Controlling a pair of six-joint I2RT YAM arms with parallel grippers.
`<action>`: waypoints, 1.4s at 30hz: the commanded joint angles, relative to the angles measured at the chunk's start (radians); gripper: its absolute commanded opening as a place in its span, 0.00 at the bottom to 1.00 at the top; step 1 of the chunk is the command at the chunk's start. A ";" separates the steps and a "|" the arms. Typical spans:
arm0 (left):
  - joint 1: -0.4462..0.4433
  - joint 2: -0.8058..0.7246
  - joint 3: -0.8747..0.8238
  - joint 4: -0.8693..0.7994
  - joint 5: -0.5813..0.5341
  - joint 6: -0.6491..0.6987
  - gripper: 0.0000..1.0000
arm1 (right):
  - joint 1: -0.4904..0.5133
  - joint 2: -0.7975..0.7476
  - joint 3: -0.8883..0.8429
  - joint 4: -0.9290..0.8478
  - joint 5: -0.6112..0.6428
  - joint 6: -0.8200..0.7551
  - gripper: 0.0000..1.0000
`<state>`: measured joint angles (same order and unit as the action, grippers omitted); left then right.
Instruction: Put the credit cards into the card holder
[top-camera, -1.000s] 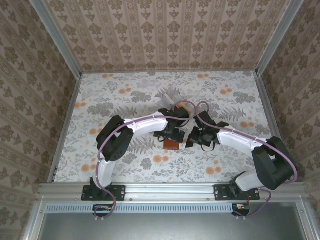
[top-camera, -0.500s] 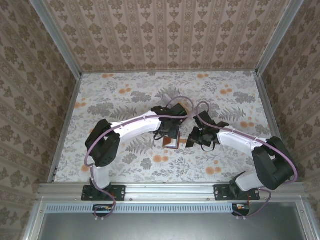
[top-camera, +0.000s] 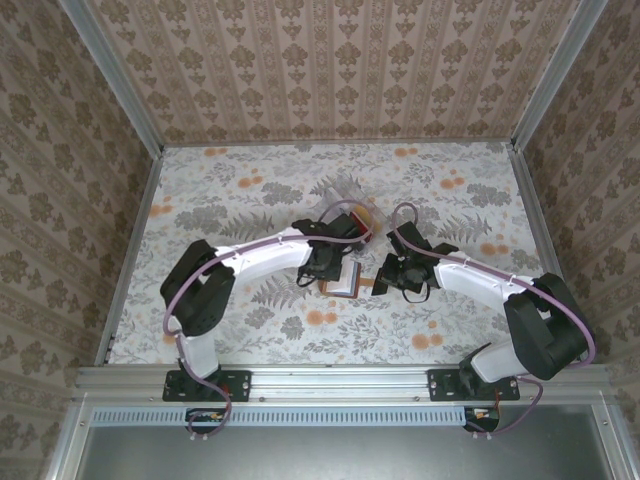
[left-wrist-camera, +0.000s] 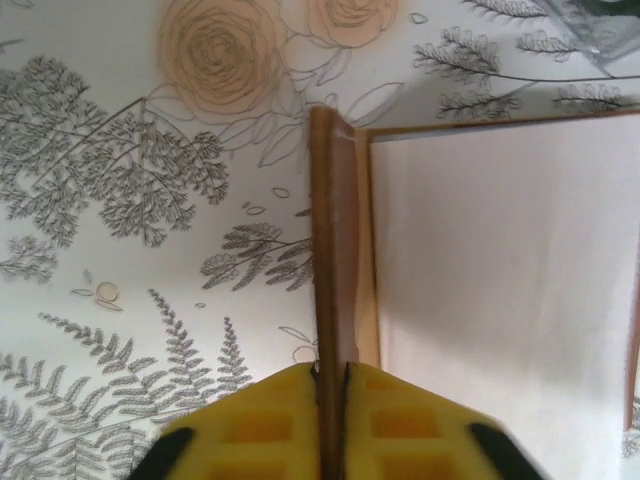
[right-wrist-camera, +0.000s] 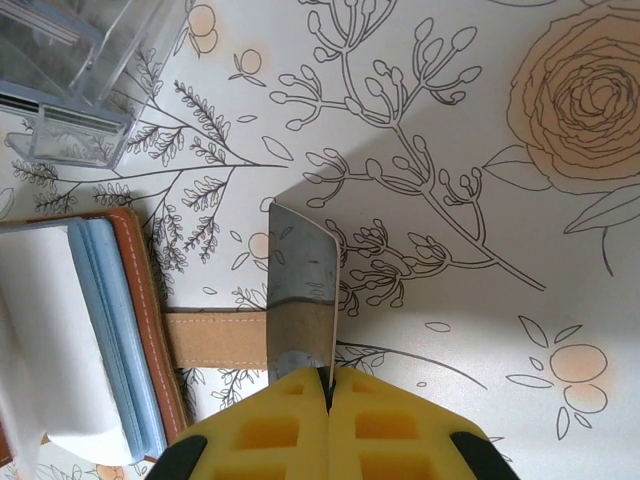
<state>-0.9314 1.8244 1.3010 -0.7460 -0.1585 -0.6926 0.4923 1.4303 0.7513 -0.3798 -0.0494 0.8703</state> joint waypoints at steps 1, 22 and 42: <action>0.030 -0.080 -0.075 0.122 0.097 -0.008 0.00 | -0.008 -0.025 0.012 -0.100 0.034 -0.046 0.00; 0.048 -0.169 -0.336 0.521 0.365 -0.232 0.00 | -0.004 -0.167 -0.006 -0.007 -0.121 -0.114 0.00; 0.049 -0.145 -0.342 0.513 0.374 -0.217 0.00 | -0.004 -0.102 0.013 -0.042 -0.062 -0.169 0.00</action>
<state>-0.8795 1.6779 0.9745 -0.2302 0.2031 -0.9058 0.4904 1.3033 0.7460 -0.3935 -0.1345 0.7242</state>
